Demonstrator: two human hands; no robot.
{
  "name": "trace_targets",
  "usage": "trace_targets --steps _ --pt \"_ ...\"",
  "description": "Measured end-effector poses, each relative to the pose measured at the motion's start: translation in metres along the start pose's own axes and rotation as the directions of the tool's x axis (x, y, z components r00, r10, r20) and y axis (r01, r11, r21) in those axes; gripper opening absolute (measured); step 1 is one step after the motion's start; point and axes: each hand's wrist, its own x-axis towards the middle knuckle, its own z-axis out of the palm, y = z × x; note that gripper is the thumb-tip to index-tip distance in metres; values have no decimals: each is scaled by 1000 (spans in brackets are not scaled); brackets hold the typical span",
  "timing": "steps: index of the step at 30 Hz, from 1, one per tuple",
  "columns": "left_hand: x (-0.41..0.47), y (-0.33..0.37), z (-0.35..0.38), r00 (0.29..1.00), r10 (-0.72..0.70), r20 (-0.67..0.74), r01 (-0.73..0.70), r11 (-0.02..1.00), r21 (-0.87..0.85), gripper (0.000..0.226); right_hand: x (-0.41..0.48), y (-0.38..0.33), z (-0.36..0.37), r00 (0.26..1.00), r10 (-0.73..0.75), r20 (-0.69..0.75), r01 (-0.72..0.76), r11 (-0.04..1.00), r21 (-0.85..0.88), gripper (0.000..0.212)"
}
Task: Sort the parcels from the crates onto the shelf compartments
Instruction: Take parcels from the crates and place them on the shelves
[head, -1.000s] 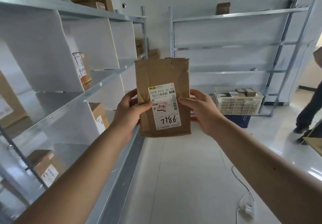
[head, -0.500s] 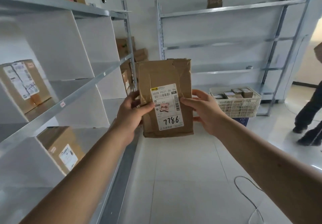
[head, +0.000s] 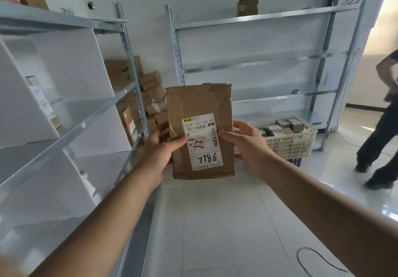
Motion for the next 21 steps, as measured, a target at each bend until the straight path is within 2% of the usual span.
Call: trace_targets --steps 4,8,13,21 --pt "73 -11 22 1000 26 -10 -25 1000 10 45 78 9 -15 1000 -18 9 18 1000 -19 34" --pt "159 -25 47 999 35 -27 -35 999 3 50 169 16 -37 999 -21 35 22 1000 -19 33" --pt "260 -37 77 994 13 -106 -16 1000 -24 49 286 14 -55 998 4 67 -2 1000 -30 34" --pt "387 -53 76 982 -10 -190 5 1000 -27 48 432 25 -41 988 33 150 -25 998 -56 25"
